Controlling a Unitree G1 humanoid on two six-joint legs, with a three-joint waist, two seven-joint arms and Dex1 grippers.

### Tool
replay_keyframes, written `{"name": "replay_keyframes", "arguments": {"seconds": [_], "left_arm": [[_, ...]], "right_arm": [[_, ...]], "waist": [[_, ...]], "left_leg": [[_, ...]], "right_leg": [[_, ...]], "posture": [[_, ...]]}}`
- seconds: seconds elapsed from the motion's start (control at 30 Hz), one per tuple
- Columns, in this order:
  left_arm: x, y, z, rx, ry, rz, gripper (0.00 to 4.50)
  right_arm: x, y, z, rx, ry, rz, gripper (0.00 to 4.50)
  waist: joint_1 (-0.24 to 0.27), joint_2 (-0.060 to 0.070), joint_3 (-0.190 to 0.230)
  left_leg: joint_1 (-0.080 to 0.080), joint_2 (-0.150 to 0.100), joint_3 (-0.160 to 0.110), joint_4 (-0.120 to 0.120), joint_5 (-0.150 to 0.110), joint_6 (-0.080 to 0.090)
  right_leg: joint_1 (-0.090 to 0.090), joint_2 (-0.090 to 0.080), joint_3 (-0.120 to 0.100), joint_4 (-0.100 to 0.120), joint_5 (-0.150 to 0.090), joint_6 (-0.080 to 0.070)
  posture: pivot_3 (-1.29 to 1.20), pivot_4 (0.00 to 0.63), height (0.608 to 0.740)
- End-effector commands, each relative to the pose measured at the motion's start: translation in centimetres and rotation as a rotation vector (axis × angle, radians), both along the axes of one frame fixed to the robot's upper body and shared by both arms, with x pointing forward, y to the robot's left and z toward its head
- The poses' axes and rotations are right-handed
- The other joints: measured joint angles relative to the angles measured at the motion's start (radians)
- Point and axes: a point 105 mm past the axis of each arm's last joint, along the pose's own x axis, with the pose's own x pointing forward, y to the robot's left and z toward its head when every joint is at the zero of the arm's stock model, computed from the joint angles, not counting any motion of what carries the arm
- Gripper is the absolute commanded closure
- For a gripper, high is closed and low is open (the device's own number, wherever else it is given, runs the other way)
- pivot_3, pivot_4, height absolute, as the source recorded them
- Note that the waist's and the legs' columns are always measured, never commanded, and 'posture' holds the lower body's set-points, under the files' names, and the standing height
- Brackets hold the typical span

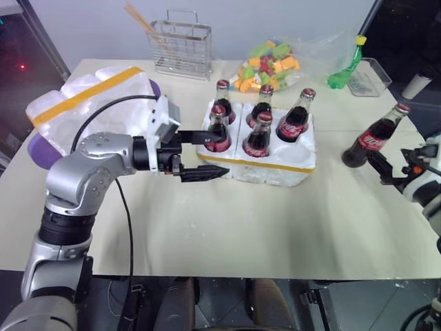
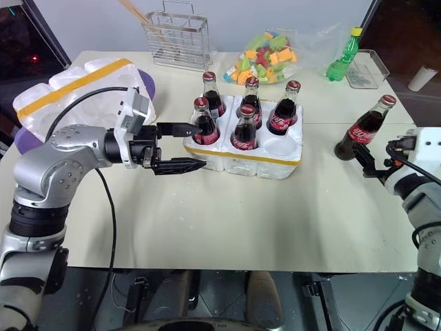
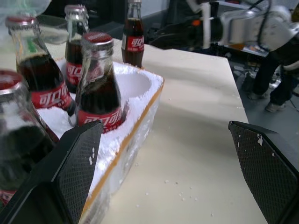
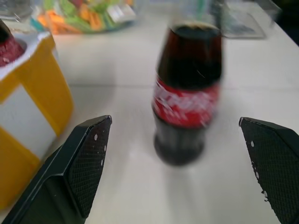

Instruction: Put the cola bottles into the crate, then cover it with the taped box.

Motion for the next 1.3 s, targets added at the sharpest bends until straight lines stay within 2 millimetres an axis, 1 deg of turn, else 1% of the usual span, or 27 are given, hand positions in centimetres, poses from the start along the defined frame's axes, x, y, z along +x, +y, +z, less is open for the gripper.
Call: {"name": "replay_keyframes", "arguments": {"seconds": [0.03, 0.1, 0.17, 0.27, 0.4, 0.53, 0.6, 0.63, 0.7, 0.73, 0.83, 0.93, 1.03, 1.07, 1.1, 1.13, 1.2, 1.3], "left_arm": [[-0.6, -0.1, 0.9, 0.004, -0.042, -0.019, 0.00], [-0.7, -0.1, 0.9, 0.008, -0.051, -0.015, 0.00], [-0.7, -0.1, 1.0, 0.008, -0.059, -0.012, 0.00], [-0.7, 0.1, 1.3, 0.004, -0.070, -0.002, 0.00], [-0.7, 0.2, 1.4, 0.001, -0.079, 0.011, 0.00], [-0.8, 0.1, 1.4, 0.000, -0.085, 0.015, 0.00], [-0.7, 0.1, 1.5, -0.001, -0.088, 0.018, 0.00], [-0.7, 0.1, 1.5, -0.002, -0.090, 0.021, 0.00], [-0.7, 0.2, 1.6, -0.005, -0.092, 0.027, 0.00], [-0.6, 0.2, 1.6, -0.006, -0.092, 0.031, 0.00], [-0.6, 0.4, 1.6, -0.008, -0.092, 0.044, 0.00], [-0.7, 0.7, 1.6, -0.013, -0.089, 0.063, 0.00], [-0.7, 1.1, 1.6, -0.024, -0.084, 0.087, 0.00], [-0.7, 1.3, 1.6, -0.027, -0.082, 0.096, 0.00], [-0.7, 1.4, 1.6, -0.030, -0.080, 0.103, 0.00], [-0.6, 1.5, 1.6, -0.032, -0.078, 0.111, 0.00], [-0.6, 1.8, 1.5, -0.035, -0.073, 0.125, 0.00], [-0.5, 2.1, 1.3, -0.036, -0.070, 0.139, 0.00]], "right_arm": [[1.3, -0.4, 1.0, -0.003, -0.055, 0.001, 0.03], [2.4, -0.8, 0.9, -0.012, -0.055, -0.012, 0.03], [3.2, -1.1, 0.8, -0.039, -0.046, -0.026, 0.03], [3.9, -1.3, 0.7, -0.039, -0.048, -0.036, 0.03], [5.0, -1.0, 0.6, -0.035, -0.061, -0.013, 0.03], [6.2, -1.6, 0.5, -0.046, -0.067, -0.039, 0.03], [6.6, -1.8, 0.5, -0.040, -0.076, -0.042, 0.53], [6.7, -1.7, 0.5, -0.038, -0.080, -0.034, 0.89], [6.7, -1.3, 0.7, -0.048, -0.089, -0.010, 1.79], [6.6, -1.1, 0.9, -0.059, -0.096, 0.003, 1.79], [5.9, -0.5, 2.4, -0.077, -0.141, 0.036, 1.79], [4.1, 0.3, 6.7, -0.102, -0.267, 0.097, 1.79], [1.8, 1.3, 12.1, -0.123, -0.399, 0.156, 1.79], [1.0, 1.7, 13.6, -0.110, -0.433, 0.199, 1.79], [0.3, 2.3, 14.7, -0.093, -0.456, 0.242, 1.79], [-0.3, 2.8, 15.4, -0.076, -0.468, 0.284, 1.79], [-1.3, 4.5, 16.7, -0.043, -0.464, 0.389, 1.79], [-2.1, 7.2, 17.0, -0.033, -0.422, 0.518, 1.79]], "waist": [[0.001, 0.000, 0.000], [0.001, 0.000, 0.000], [0.000, 0.000, 0.000], [0.001, 0.000, 0.000], [0.000, 0.000, 0.000], [-0.003, 0.000, 0.000], [-0.002, 0.000, 0.000], [-0.002, 0.000, 0.000], [-0.002, 0.000, 0.000], [-0.002, 0.000, 0.000], [-0.002, 0.000, 0.000], [-0.004, 0.004, 0.002], [-0.002, 0.014, 0.008], [-0.001, 0.015, 0.009], [0.001, 0.015, 0.009], [0.001, 0.015, 0.009], [0.000, 0.015, 0.009], [-0.002, 0.013, 0.008]], "left_leg": [[0.000, 0.000, 0.000, 0.000, 0.000, 0.000], [-0.001, 0.000, 0.000, 0.000, 0.000, 0.000], [-0.001, 0.000, 0.000, 0.000, 0.000, 0.000], [0.000, 0.000, 0.000, 0.000, 0.000, 0.000], [-0.001, 0.000, 0.000, 0.000, 0.000, 0.000], [0.000, 0.000, 0.000, 0.000, 0.000, 0.000], [0.000, 0.000, 0.000, 0.000, 0.000, 0.000], [0.000, 0.000, 0.000, 0.000, 0.000, 0.000], [0.000, 0.000, 0.000, 0.000, 0.000, 0.000], [0.000, 0.000, 0.000, 0.000, 0.000, 0.000], [-0.001, 0.000, 0.000, 0.000, 0.000, 0.000], [-0.001, 0.000, 0.000, -0.001, 0.000, 0.000], [-0.002, 0.000, 0.000, -0.001, 0.000, 0.000], [-0.003, 0.000, 0.000, 0.000, 0.000, 0.000], [-0.003, 0.000, 0.000, 0.000, 0.000, 0.000], [-0.003, 0.000, 0.000, -0.001, 0.000, 0.000], [-0.003, 0.000, 0.000, -0.001, 0.000, 0.000], [-0.002, 0.000, 0.000, -0.001, 0.000, 0.000]], "right_leg": [[0.000, 0.000, 0.000, 0.000, 0.000, 0.000], [0.000, 0.000, 0.000, 0.000, 0.000, 0.000], [0.000, 0.000, 0.000, 0.000, 0.000, 0.000], [0.000, 0.000, 0.000, 0.000, 0.000, 0.000], [0.000, 0.000, 0.000, 0.000, 0.000, 0.000], [0.000, 0.000, 0.000, 0.000, 0.000, 0.000], [0.000, 0.000, 0.000, 0.000, 0.000, 0.000], [0.000, 0.000, 0.000, 0.000, 0.000, 0.000], [0.000, 0.000, 0.000, 0.000, 0.000, 0.000], [0.000, 0.000, 0.000, 0.000, 0.000, 0.000], [0.000, 0.000, 0.000, 0.000, 0.000, 0.000], [-0.001, 0.000, 0.000, 0.000, 0.000, 0.000], [-0.003, 0.000, 0.000, 0.000, 0.000, 0.000], [-0.004, 0.000, 0.000, 0.000, 0.000, 0.001], [-0.004, 0.000, 0.000, 0.001, 0.000, 0.001], [-0.004, 0.000, 0.000, 0.001, 0.000, 0.000], [-0.004, 0.000, 0.000, 0.001, 0.000, 0.000], [-0.003, 0.000, 0.000, 0.000, 0.000, 0.000]], "posture": [[0.00, 0.150, 0.739], [0.00, 0.150, 0.739], [0.00, 0.150, 0.739], [0.00, 0.150, 0.739], [0.00, 0.150, 0.739], [0.00, 0.150, 0.739], [0.00, 0.150, 0.739], [0.00, 0.150, 0.739], [0.00, 0.150, 0.739], [0.00, 0.150, 0.739], [0.00, 0.150, 0.739], [0.00, 0.150, 0.739], [0.00, 0.150, 0.739], [0.00, 0.150, 0.739], [0.00, 0.150, 0.739], [0.00, 0.150, 0.739], [0.00, 0.150, 0.739], [0.00, 0.150, 0.739]]}}
